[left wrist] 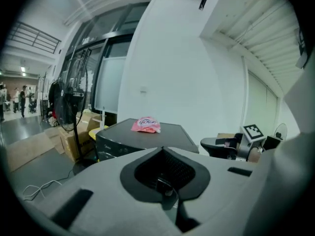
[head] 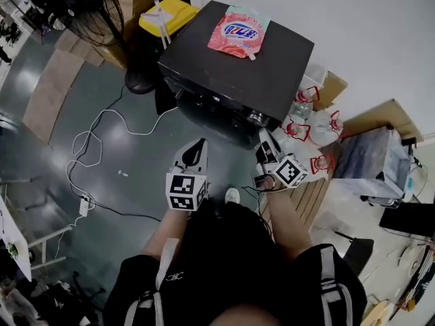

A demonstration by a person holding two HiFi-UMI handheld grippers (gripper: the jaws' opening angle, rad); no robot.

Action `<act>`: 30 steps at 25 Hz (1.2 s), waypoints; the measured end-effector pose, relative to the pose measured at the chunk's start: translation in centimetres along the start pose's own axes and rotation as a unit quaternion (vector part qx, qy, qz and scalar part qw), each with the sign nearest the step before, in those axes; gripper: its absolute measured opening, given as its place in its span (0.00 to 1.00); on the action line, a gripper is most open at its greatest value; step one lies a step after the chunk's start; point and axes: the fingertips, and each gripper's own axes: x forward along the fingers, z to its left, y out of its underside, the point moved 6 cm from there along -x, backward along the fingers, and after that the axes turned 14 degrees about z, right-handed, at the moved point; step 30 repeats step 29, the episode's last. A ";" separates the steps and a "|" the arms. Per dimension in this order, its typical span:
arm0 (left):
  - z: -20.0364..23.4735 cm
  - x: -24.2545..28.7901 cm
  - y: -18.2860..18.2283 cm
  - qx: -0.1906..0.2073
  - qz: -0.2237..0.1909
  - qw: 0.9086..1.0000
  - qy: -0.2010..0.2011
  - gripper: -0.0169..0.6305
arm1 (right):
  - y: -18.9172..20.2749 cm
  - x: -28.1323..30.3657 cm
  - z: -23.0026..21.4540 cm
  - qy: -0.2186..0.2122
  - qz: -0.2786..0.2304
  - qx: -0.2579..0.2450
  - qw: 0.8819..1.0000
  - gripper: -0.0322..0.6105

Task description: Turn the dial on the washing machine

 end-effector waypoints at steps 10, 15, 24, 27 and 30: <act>-0.7 -1.7 -2.9 0.034 -0.043 0.998 0.040 0.03 | -2.8 -3.1 10.5 0.107 -0.065 -0.280 0.952 0.06; -0.5 -2.7 -3.6 0.038 -0.055 0.997 0.041 0.03 | -2.1 -3.3 11.3 0.122 -0.066 -0.298 0.944 0.06; -0.5 -3.4 -3.9 0.043 -0.059 0.997 0.034 0.03 | -1.6 -3.2 11.2 0.132 -0.065 -0.309 0.940 0.06; -0.5 -3.3 -3.9 0.043 -0.059 0.997 0.032 0.03 | -1.6 -3.2 11.0 0.134 -0.063 -0.312 0.938 0.06; -0.6 -3.1 -4.0 0.043 -0.058 0.997 0.032 0.03 | -1.6 -3.2 10.8 0.134 -0.061 -0.314 0.938 0.06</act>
